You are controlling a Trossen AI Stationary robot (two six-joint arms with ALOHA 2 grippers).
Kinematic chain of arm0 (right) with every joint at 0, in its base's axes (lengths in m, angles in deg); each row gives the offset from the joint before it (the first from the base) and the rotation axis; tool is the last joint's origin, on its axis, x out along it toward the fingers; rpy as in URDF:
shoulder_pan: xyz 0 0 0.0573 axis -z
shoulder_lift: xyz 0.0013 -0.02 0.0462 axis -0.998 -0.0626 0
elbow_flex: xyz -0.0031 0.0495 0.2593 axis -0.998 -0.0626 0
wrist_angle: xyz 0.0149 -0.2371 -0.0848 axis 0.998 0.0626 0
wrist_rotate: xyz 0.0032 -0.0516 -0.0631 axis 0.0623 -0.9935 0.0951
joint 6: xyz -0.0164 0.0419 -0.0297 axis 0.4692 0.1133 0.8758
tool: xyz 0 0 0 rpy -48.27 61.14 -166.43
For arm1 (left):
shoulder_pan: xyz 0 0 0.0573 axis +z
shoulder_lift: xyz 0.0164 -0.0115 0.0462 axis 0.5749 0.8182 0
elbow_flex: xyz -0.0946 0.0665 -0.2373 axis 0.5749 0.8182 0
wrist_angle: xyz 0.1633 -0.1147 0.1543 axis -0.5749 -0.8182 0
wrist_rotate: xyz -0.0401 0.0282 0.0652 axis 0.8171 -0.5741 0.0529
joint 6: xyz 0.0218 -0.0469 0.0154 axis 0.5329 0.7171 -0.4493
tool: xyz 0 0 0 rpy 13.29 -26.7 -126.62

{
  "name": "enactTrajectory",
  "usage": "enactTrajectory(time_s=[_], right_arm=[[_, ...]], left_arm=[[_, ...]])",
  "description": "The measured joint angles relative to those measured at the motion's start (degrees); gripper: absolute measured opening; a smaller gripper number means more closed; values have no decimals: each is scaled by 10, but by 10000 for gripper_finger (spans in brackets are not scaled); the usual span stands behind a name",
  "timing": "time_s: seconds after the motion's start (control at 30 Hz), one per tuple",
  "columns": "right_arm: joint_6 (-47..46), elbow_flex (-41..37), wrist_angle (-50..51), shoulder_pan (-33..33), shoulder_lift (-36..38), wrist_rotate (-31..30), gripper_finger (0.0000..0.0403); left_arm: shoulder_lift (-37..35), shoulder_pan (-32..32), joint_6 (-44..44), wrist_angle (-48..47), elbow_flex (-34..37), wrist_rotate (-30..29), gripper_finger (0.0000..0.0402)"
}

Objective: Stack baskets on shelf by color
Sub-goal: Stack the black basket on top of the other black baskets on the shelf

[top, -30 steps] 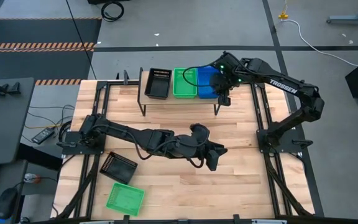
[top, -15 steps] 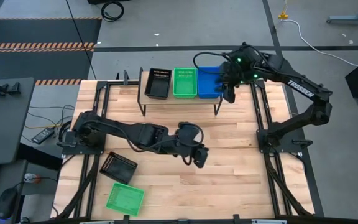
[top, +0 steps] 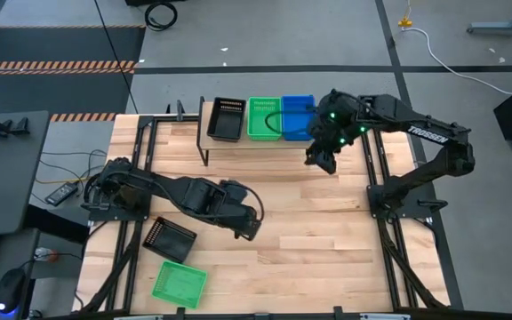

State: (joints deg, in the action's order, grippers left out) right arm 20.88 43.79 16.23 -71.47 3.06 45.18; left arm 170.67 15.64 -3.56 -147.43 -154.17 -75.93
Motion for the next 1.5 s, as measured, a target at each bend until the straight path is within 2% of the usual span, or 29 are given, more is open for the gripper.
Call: enactTrajectory(time_s=[0.13,0.27,0.53,0.63,1.03,1.23,1.33,1.5], right_arm=[[-31,0,-3,-42,0,-27,196],[-41,0,-4,-74,0,-56,195],[-32,0,-4,-96,0,-74,195],[-12,0,-4,-96,0,-73,195],[50,0,-9,-81,0,-82,195],[71,0,0,-79,0,-82,195],[83,0,6,-79,0,-82,195],[96,0,9,-76,0,-82,195]], left_arm=[[1,0,38,-21,15,11,121],[1,-1,32,-20,49,23,122],[2,-4,59,12,192,151,163],[2,-13,72,4,222,189,184],[2,-40,131,10,292,226,257],[2,-35,159,57,340,261,263],[2,-35,174,88,351,260,262],[2,-35,184,84,370,258,263]])
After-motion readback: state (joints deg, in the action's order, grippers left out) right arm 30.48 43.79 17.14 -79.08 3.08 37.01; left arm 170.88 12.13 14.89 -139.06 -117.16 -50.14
